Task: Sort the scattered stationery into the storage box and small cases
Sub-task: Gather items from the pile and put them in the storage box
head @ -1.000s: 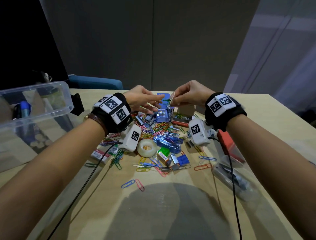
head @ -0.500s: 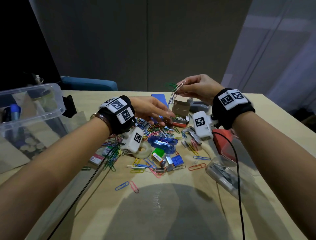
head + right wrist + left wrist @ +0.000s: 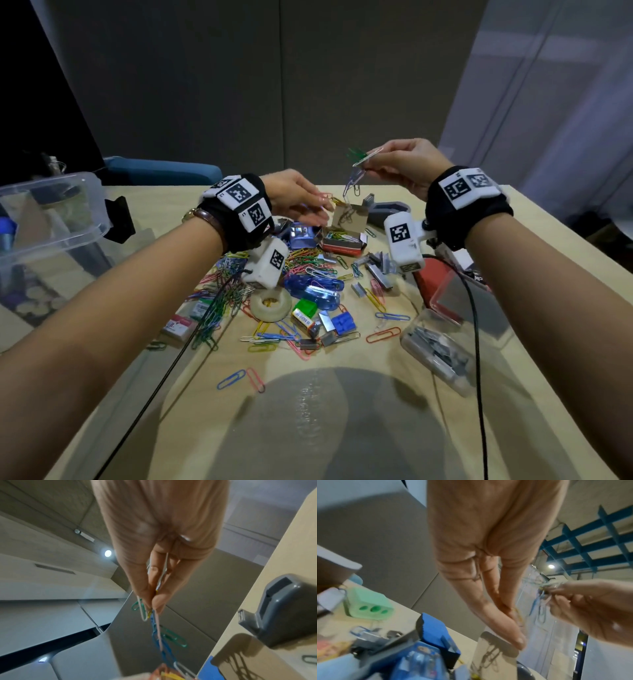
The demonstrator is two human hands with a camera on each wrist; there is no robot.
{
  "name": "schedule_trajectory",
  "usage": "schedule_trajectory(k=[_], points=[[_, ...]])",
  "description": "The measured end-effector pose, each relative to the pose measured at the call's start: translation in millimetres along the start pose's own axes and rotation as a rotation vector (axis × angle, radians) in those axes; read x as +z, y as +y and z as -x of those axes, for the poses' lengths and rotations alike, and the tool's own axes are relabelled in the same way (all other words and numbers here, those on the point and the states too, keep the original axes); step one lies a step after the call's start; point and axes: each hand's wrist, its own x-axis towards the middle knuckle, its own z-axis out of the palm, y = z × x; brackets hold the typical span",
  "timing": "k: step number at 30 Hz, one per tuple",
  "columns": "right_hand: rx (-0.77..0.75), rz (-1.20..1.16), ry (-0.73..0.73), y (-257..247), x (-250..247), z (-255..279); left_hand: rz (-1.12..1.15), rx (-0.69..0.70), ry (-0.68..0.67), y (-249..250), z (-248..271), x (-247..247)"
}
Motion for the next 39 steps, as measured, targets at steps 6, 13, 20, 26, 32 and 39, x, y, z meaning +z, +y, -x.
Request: schedule_trajectory(k=[6, 13, 20, 26, 32, 39], points=[[0.078, 0.069, 0.103, 16, 16, -4, -0.075, -0.048, 0.0, 7, -12, 18], [0.124, 0.375, 0.152, 39, 18, -12, -0.221, -0.107, -0.051, 3, -15, 18], [0.116, 0.601, 0.075, 54, 21, -15, -0.324, -0.05, 0.126, 2, -16, 7], [0.104, 0.655, 0.029, 62, 25, -17, -0.485, -0.147, 0.109, 0, -24, 13], [0.132, 0.827, -0.081, 61, 21, -15, -0.471, -0.162, 0.08, -1, -26, 22], [0.193, 1.018, -0.224, 48, 13, -9, -0.475, -0.162, 0.09, -4, -26, 26]])
